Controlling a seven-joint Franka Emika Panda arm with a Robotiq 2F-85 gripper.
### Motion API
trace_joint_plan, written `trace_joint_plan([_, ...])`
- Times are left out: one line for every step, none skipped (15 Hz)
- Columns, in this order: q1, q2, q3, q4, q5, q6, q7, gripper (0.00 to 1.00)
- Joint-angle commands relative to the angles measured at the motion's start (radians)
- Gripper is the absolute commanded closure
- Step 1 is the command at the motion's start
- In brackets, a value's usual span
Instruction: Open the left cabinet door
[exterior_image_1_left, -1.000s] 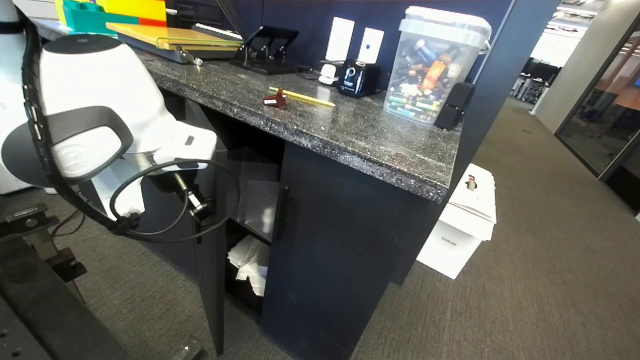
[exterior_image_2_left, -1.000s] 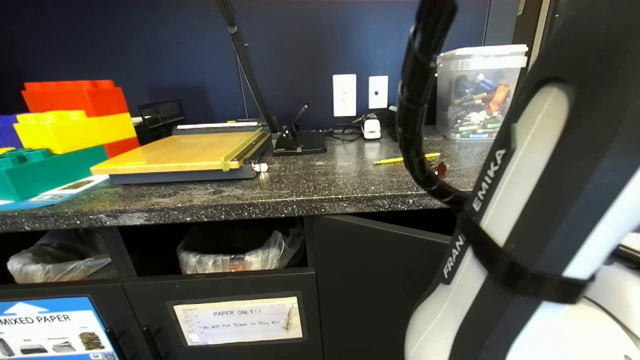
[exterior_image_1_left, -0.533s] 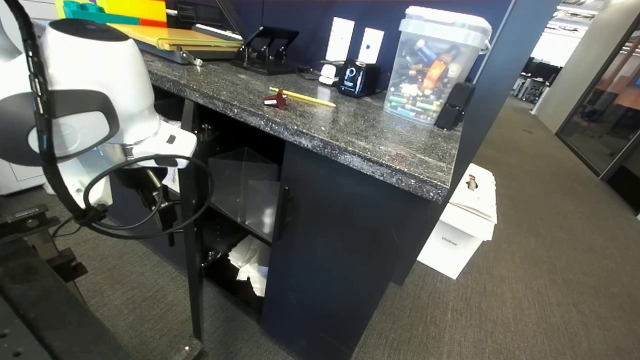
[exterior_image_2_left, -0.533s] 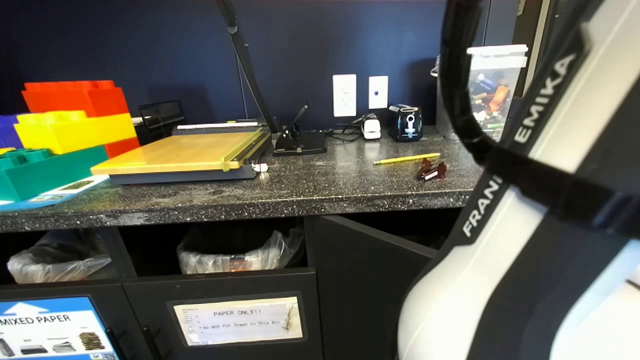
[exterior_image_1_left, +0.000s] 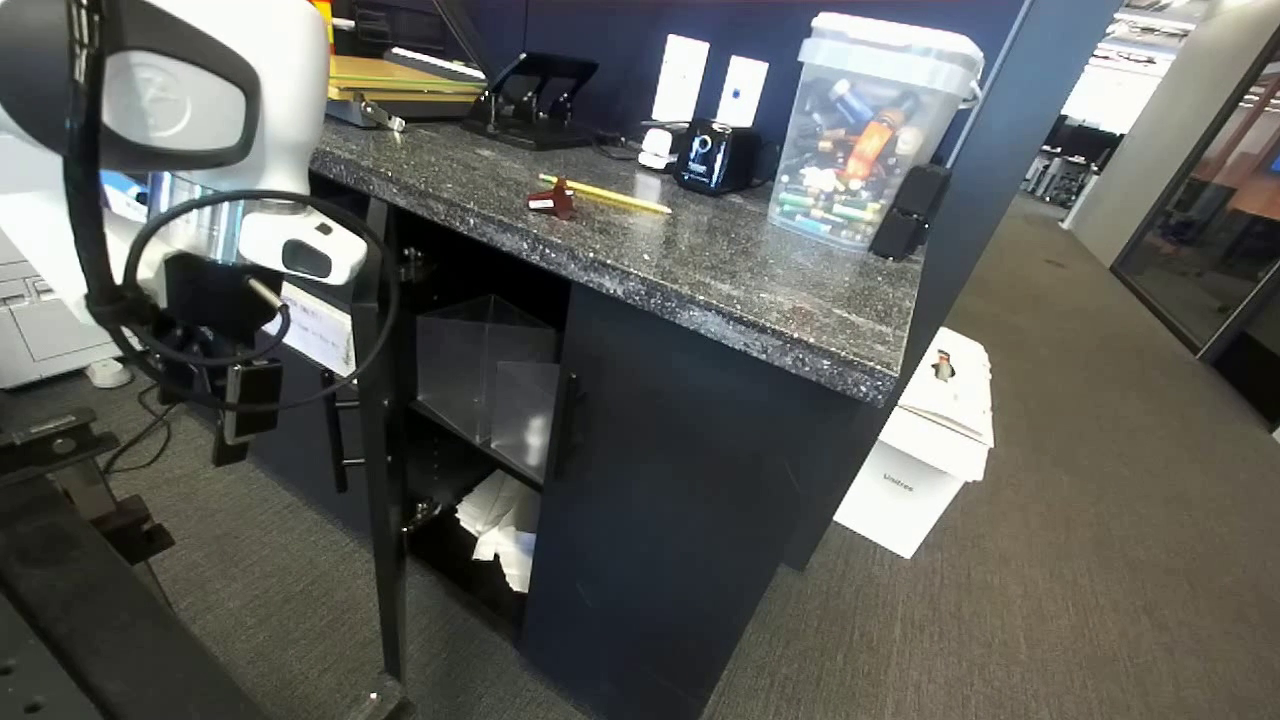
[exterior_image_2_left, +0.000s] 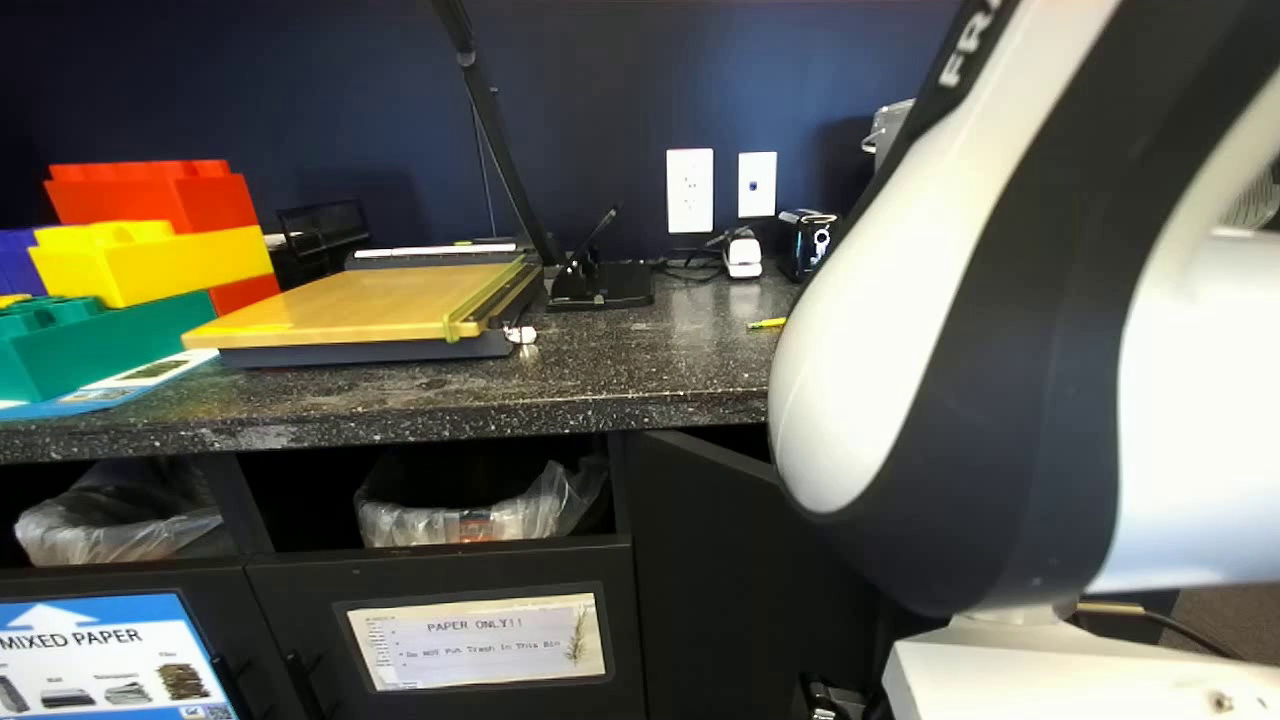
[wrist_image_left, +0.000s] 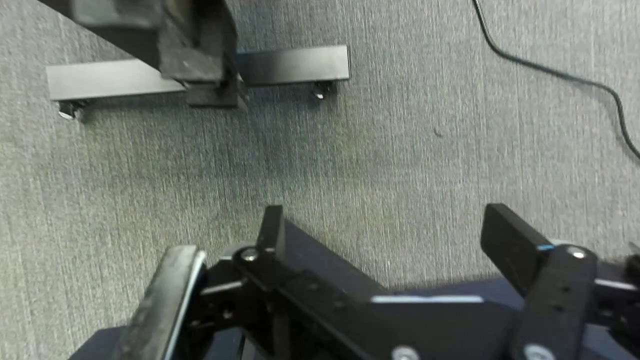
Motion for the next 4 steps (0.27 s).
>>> trace_joint_plan([-0.006, -0.062, -0.014, 0.032, -0.079, -0.274, 0.026, 0.0])
trace_joint_plan([-0.019, -0.026, 0.007, 0.019, -0.048, -0.155, 0.011, 0.0])
trace_joint_plan([-0.02, -0.037, 0.004, 0.027, -0.058, -0.207, 0.012, 0.0])
trace_joint_plan([-0.021, -0.045, 0.003, 0.031, -0.063, -0.233, 0.013, 0.0])
